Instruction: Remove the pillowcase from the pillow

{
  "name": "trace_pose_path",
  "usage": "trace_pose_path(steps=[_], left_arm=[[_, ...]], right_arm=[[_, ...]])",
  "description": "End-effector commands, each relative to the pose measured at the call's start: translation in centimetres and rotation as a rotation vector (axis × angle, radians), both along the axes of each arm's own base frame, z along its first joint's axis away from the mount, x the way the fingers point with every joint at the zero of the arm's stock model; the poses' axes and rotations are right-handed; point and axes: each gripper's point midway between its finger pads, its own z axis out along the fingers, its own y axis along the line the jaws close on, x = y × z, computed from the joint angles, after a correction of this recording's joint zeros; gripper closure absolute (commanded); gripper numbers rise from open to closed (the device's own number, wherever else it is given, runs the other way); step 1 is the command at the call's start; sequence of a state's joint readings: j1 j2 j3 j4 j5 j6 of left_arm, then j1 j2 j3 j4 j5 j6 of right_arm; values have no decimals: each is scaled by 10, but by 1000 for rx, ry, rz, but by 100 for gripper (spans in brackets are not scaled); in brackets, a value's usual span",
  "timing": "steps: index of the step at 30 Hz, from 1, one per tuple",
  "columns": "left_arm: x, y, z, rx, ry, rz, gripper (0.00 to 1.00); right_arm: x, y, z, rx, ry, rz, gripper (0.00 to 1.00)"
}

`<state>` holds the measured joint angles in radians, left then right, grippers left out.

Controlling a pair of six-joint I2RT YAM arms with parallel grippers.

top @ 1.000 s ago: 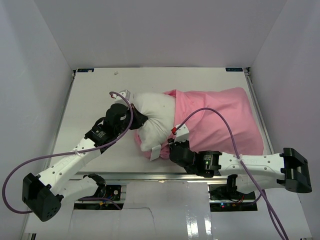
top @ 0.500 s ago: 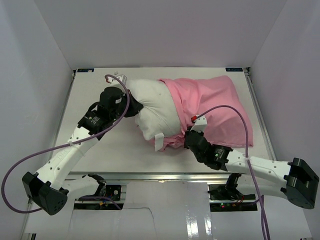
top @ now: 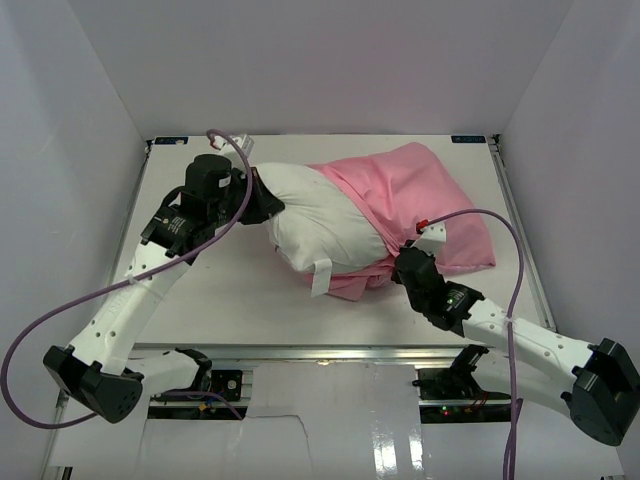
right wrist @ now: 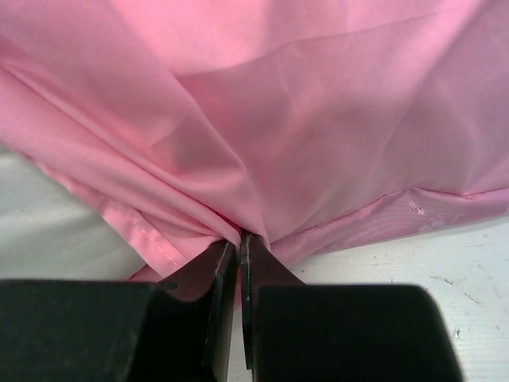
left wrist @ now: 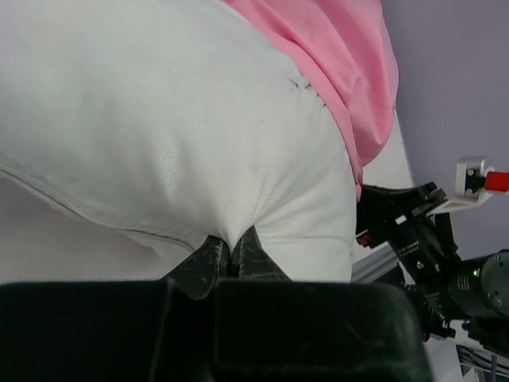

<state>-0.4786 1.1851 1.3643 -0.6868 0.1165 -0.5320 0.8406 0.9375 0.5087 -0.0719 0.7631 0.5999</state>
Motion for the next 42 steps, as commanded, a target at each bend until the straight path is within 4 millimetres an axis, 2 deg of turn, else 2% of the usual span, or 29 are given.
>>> trace_pose_path(steps=[1,2,3,4,6,7,8,10,11,13,15,16,17,20,21,23,24,25,27,28,29,31,33,35,37,38,40,41,42], left_arm=[[-8,7,15,-53,-96,-33,100],[-22,-5,24,-117,-149,-127,100],[-29,-8,-12,-109,-90,-155,100],[-33,-9,-20,-121,-85,-167,100],[-35,-3,-32,-107,-84,-143,100],[-35,-1,-46,-88,-61,-134,100],[-36,3,-51,-72,-57,-116,100],[-38,8,-55,-59,-60,-105,77],[-39,11,-55,-47,-61,-98,61],[-37,17,-46,-16,-81,-78,40],[-33,18,-40,4,-88,-69,32],[-32,16,-29,0,-103,-83,30],[-31,14,-26,4,-110,-101,28],[-25,4,-23,36,-93,-142,26],[-24,1,-25,56,-91,-142,25],[-22,-7,-35,90,-71,-149,21],[-27,-17,-38,102,-71,-177,20],[-22,-20,-50,143,-55,-153,16],[-27,-34,-64,180,-32,-169,14],[-26,-40,-77,196,-5,-173,13],[-31,-47,-91,206,22,-195,12],[-27,-48,-109,234,39,-158,12],[-31,-46,-137,262,89,-150,12],[-29,-44,-154,264,95,-125,14],[-29,-42,-165,273,110,-112,17],[-29,-41,-172,281,120,-107,23],[-29,-42,-181,281,116,-114,34],[-29,-43,-183,278,112,-120,42],[-27,-44,-184,272,103,-118,64]], right_arm=[[1,-32,-20,-122,70,-87,92],[2,-31,-16,-126,70,-87,92],[1,-31,-18,-141,91,-83,92],[-3,-33,-19,-170,118,-71,92],[-5,-23,-4,-158,124,-25,92],[-7,-20,1,-170,120,6,91],[-12,-12,7,-166,120,53,84],[-17,-1,23,-125,90,125,77],[-21,7,27,-113,89,189,72],[-25,15,42,-86,57,249,64],[-30,24,51,-58,41,313,56],[-30,27,54,-74,29,346,48],[-28,29,57,-90,17,358,44],[-23,22,81,-133,-4,337,33],[-20,25,104,-107,-46,337,29],[-18,29,129,-93,-107,365,24],[-16,30,139,-88,-132,366,22],[-13,31,161,-79,-168,359,19],[-7,37,169,-116,-168,378,17],[-2,47,181,-115,-177,401,16],[-1,52,185,-119,-180,421,16],[5,63,198,-134,-200,464,15],[16,74,191,-187,-185,502,15],[39,74,183,-210,-163,534,15],[47,86,174,-195,-128,595,15],[50,90,179,-183,-135,608,15],[57,103,170,-185,-107,661,15],[60,109,174,-179,-111,679,15],[62,115,172,-178,-103,696,15]])
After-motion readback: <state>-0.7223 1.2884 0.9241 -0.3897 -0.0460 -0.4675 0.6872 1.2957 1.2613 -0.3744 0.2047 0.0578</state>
